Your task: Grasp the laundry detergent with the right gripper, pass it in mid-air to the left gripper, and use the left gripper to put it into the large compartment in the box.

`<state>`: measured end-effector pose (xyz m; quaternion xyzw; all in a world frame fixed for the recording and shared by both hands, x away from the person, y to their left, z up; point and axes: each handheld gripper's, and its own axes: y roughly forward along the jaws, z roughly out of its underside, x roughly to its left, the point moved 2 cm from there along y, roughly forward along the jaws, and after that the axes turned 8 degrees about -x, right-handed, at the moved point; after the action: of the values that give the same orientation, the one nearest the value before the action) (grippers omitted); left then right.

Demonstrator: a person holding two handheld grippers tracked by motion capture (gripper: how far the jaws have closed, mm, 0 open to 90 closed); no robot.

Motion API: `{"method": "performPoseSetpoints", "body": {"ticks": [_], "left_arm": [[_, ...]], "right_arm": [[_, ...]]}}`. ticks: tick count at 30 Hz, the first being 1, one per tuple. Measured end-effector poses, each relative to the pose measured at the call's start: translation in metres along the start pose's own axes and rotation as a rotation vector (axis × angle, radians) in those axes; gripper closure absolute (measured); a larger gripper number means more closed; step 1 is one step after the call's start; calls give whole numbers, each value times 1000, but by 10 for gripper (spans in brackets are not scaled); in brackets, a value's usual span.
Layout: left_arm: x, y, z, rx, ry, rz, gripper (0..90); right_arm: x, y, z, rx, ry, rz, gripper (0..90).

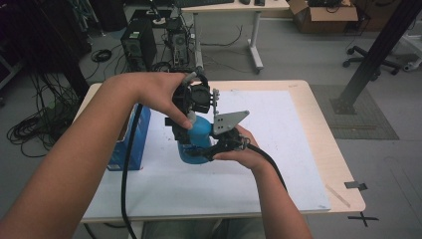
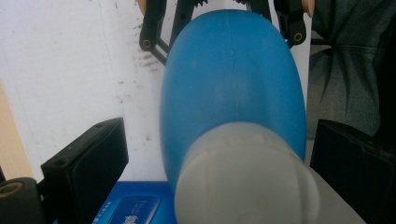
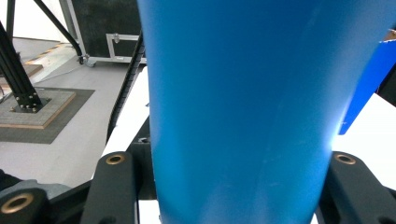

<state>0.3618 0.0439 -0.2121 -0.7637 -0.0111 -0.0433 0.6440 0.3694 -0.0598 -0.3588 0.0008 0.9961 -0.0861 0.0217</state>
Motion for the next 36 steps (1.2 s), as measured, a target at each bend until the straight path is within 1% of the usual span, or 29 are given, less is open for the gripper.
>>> {"method": "performPoseSetpoints", "body": {"ticks": [13,17,21,25,26,29,31,36], "left_arm": [[-4,4,-5,8,13,-10,46],[-4,4,-5,9,13,-11,45],[-4,4,-4,15,6,-12,46],[-3,4,-4,17,15,-16,51],[-4,4,-3,16,13,-14,53],[-4,5,-3,16,26,-18,66],[-4,5,-4,16,23,-25,86],[-4,5,-3,22,25,-23,119]], "right_arm": [[0,0,-3,-3,-6,3,450],[1,0,-5,-4,-1,2,450],[0,0,-6,-6,-8,4,450],[0,0,-6,-6,-10,4,450],[0,1,-6,-7,-11,5,450],[-1,1,-6,-5,-17,3,450],[0,2,-7,-6,-15,1,450],[0,2,-8,-6,-15,3,450]]}}
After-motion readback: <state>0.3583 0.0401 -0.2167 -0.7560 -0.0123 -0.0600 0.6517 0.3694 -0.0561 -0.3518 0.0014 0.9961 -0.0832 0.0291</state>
